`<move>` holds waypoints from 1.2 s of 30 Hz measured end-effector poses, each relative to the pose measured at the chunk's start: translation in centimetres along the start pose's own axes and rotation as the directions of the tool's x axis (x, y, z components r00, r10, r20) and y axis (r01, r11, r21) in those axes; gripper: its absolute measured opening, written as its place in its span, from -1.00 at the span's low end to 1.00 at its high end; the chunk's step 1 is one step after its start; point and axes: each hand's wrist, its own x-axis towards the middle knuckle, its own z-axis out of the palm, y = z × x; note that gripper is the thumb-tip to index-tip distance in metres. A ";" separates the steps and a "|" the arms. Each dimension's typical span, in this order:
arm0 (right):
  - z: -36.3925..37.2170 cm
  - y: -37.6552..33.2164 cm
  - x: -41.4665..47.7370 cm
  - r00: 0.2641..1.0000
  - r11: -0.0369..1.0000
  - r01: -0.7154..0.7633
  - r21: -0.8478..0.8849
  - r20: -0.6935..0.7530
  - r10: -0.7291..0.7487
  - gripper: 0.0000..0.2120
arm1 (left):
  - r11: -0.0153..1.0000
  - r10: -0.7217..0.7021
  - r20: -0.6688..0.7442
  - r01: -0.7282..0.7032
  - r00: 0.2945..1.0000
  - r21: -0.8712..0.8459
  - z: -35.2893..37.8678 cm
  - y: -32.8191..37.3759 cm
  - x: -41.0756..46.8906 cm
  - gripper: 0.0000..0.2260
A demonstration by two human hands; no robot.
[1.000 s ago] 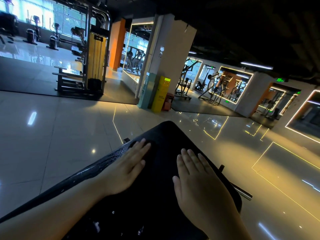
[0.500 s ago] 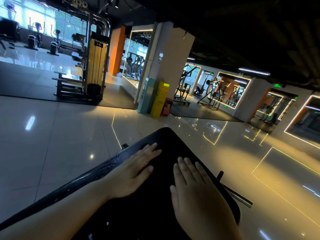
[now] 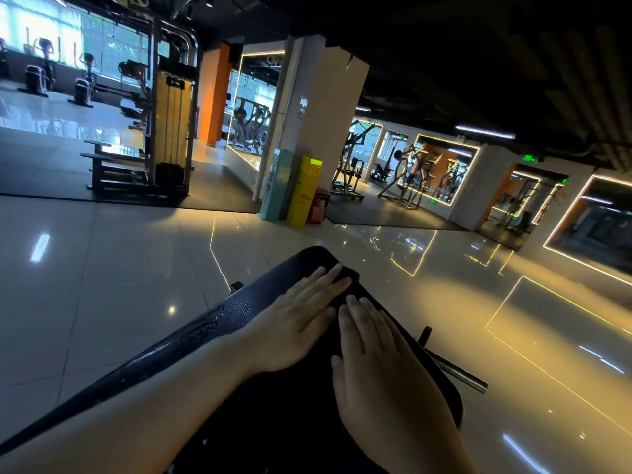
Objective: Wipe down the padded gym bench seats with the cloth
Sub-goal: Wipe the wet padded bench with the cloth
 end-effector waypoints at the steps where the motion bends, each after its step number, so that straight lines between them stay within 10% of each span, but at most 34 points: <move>1: 0.1 0.1 -0.1 1.000 1.000 0.008 0.000 -0.004 -0.008 -0.43 | 1.000 0.021 0.000 -0.021 1.000 -0.004 0.1 -0.4 -0.9 -0.54; 10: -0.5 0.0 -0.4 1.000 1.000 -0.012 0.020 -0.013 0.012 -0.43 | 0.933 -0.357 -0.035 0.355 0.933 -0.051 0.4 -0.4 1.3 -0.51; 20: -2.0 1.0 -1.5 0.980 0.850 -0.104 0.516 -0.090 0.175 -0.50 | 0.977 0.204 0.113 -0.209 0.972 0.041 1.3 3.7 -7.4 -0.49; 24: -1.5 0.6 -1.5 0.991 0.912 -0.083 0.402 -0.062 0.118 -0.54 | 0.996 -0.093 -0.010 0.093 0.996 0.004 1.2 0.8 -8.1 -0.49; 29: -1.3 0.4 -1.3 0.999 0.963 0.003 0.271 -0.044 0.010 -0.59 | 0.857 -0.515 -0.044 0.516 0.856 0.004 2.7 4.4 -5.8 -0.43; 36: -1.3 0.5 -1.3 1.000 0.948 0.008 0.319 -0.007 -0.006 -0.57 | 0.999 -0.020 0.147 0.014 0.989 0.041 3.1 9.3 -11.3 -0.43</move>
